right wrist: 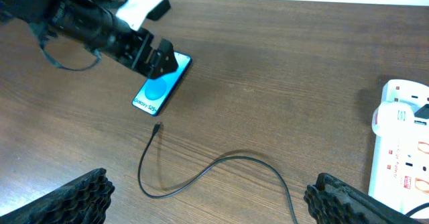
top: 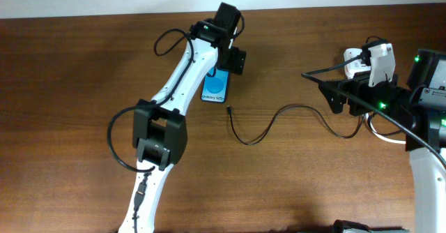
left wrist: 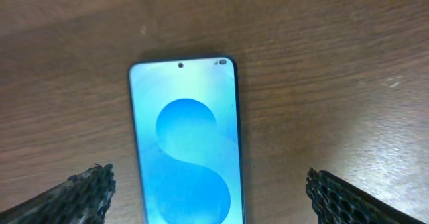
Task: Plug charger to phone and switch on socket
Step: 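Lower the left gripper and close it on the phone's bottom edge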
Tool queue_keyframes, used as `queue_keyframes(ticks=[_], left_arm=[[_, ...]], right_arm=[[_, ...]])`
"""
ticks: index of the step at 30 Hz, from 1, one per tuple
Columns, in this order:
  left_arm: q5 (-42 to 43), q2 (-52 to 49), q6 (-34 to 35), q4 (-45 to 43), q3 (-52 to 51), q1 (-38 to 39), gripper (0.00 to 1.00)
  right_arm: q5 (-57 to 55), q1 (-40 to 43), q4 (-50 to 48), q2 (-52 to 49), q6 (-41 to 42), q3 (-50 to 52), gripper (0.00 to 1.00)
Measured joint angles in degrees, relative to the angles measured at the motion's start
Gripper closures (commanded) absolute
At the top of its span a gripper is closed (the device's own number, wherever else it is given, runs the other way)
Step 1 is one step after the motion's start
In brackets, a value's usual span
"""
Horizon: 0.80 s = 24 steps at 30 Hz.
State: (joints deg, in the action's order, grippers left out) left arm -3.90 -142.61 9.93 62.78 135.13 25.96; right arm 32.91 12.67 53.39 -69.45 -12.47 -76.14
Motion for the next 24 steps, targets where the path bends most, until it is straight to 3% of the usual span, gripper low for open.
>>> queue_keyframes(ticks=[17, 24], left_arm=[[0.3, -5.3, 0.7, 0.4, 0.0, 0.1, 0.00], [-3.2, -5.3, 5.8, 1.8, 0.0, 0.1, 0.00]], right_arm=[[0.0, 0.0, 0.6, 0.0, 0.0, 0.0, 0.02], [0.0, 0.0, 0.6, -0.1, 0.0, 0.0, 0.02]])
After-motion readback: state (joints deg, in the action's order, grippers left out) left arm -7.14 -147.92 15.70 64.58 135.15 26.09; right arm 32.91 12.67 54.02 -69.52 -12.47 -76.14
